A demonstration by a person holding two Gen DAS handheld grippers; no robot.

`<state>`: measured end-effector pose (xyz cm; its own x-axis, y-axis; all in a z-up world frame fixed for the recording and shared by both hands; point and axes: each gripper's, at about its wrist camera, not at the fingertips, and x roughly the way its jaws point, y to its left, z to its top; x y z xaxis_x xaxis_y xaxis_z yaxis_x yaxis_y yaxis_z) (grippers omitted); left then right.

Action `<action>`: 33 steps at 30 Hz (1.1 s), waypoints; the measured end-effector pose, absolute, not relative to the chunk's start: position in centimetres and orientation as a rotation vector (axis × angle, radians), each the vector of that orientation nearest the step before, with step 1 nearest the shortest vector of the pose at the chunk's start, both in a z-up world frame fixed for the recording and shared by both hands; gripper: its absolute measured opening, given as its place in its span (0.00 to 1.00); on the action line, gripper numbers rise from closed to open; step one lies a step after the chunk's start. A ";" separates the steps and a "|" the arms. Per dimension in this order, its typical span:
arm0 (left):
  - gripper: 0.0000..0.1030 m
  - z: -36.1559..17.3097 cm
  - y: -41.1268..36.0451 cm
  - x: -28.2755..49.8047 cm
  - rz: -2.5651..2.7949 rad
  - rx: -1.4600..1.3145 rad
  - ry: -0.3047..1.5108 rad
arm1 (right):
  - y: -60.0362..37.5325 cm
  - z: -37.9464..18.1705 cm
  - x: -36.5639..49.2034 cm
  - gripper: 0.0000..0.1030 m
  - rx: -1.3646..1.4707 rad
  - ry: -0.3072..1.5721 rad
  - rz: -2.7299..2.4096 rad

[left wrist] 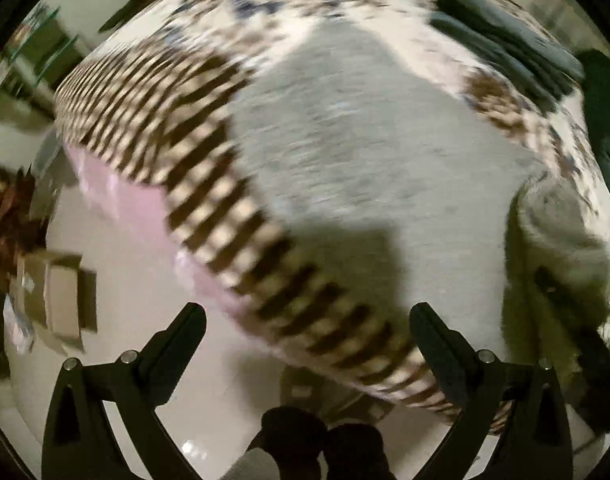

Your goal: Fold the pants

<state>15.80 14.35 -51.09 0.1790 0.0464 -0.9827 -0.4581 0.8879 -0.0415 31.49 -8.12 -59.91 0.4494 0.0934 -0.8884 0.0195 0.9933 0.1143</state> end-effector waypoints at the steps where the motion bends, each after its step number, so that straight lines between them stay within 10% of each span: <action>1: 1.00 -51.2 15.3 15.3 0.384 -0.375 1.354 | -5.5 -61.0 31.5 0.29 0.048 1.166 0.059; 4: 1.00 -51.3 17.2 14.5 0.415 -0.409 1.357 | -1.9 -60.9 30.2 0.63 0.031 1.226 0.215; 18: 0.97 -49.1 4.6 26.0 -0.011 -0.309 1.367 | -23.8 -56.2 26.9 0.65 0.436 1.212 -0.083; 20: 0.83 -51.5 1.6 27.1 -0.076 -0.256 1.429 | -26.7 -56.8 27.6 0.65 0.456 1.200 -0.132; 23: 0.12 -55.5 -1.9 27.8 -0.147 -0.195 1.536 | -29.4 -57.8 27.9 0.65 0.483 1.200 -0.171; 33: 0.11 -50.0 1.2 27.9 -0.105 -0.225 1.326 | -32.1 -61.3 25.2 0.65 0.548 1.238 -0.176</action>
